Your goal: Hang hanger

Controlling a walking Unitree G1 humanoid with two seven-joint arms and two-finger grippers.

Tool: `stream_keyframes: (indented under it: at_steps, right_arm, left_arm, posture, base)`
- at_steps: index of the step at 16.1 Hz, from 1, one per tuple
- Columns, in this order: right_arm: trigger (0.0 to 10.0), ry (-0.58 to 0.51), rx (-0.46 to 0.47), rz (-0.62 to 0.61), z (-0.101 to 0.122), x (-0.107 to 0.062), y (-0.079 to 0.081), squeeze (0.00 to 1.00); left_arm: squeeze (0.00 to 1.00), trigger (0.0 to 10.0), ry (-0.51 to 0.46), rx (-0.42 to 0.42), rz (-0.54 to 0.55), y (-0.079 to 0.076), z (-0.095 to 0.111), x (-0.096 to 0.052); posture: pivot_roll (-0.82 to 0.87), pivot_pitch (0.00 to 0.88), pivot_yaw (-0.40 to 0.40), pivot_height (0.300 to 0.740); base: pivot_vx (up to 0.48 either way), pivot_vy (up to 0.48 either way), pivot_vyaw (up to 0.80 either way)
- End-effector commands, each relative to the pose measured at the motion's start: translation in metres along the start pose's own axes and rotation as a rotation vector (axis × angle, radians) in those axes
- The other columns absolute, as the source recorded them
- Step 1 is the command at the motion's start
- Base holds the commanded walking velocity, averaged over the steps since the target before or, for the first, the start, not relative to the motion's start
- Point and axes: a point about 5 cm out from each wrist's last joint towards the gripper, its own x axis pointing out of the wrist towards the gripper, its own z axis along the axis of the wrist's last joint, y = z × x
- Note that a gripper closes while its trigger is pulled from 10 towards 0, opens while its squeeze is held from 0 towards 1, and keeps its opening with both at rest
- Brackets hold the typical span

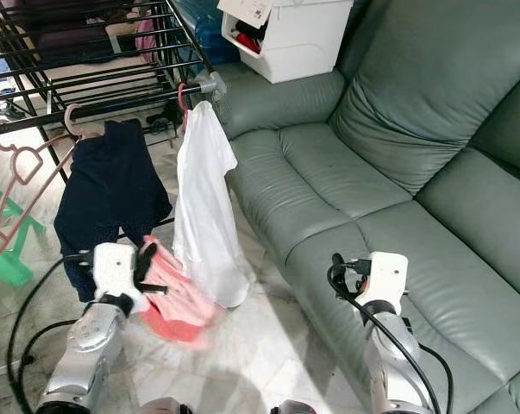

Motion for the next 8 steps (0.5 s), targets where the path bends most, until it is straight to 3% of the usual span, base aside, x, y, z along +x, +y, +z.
stream_keyframes:
  at_steps: [1, 5, 8]
  right_arm:
    - [10.0, -0.036, -0.014, 0.007, 0.007, -0.001, -0.003, 0.00]
    - [10.0, -0.090, -0.011, 0.052, 0.016, -0.008, -0.003, 0.00]
    - [10.0, -0.089, -0.017, 0.062, 0.013, -0.010, -0.001, 0.00]
  left_arm:
    - [0.00, 10.0, -0.016, 0.011, 0.019, 0.007, 0.002, -0.002]
    - [0.00, 10.0, -0.012, 0.046, 0.016, 0.017, 0.000, -0.015]
    - [0.00, 10.0, -0.011, 0.061, 0.016, 0.020, 0.000, -0.015]
  posture:
    - [-0.03, 0.000, -0.004, 0.740]
    - [-0.02, 0.000, 0.006, 0.740]
    - [-0.02, 0.000, 0.012, 0.740]
  base:
    - [0.000, 0.000, 0.00]
    - [0.000, 0.000, 0.00]
    - [0.000, 0.000, 0.00]
